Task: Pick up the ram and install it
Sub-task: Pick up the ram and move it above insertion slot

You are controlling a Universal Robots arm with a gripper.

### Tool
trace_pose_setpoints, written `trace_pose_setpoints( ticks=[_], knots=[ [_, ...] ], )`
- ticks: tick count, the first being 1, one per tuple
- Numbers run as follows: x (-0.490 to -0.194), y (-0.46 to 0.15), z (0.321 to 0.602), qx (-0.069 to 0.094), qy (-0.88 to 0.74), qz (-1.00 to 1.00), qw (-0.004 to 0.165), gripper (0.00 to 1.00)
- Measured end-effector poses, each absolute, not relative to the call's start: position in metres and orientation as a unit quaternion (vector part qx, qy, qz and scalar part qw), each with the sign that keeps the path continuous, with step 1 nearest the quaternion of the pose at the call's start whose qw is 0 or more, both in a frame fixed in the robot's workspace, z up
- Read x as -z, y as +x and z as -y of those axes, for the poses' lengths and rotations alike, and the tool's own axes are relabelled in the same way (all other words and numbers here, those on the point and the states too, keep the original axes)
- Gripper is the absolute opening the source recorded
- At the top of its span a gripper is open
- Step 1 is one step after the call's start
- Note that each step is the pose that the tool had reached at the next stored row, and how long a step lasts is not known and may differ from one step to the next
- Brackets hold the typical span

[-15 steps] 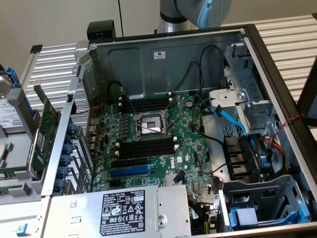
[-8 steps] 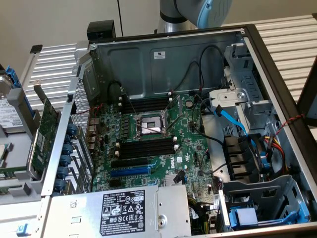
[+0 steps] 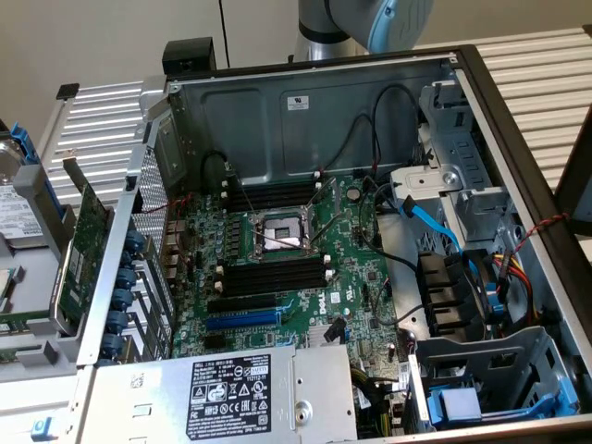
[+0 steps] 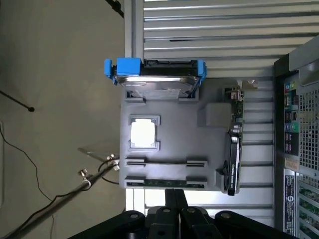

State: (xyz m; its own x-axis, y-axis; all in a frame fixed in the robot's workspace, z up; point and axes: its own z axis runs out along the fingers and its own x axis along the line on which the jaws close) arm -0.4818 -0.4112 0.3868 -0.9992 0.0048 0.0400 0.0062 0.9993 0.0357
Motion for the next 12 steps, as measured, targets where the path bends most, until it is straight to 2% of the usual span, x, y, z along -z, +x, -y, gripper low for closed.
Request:
trace_pose_setpoints(
  ticks=[12],
  knots=[
    [-0.3865,-0.4818,0.4111,0.016,0.106,0.994,0.022,0.11]
  ],
)
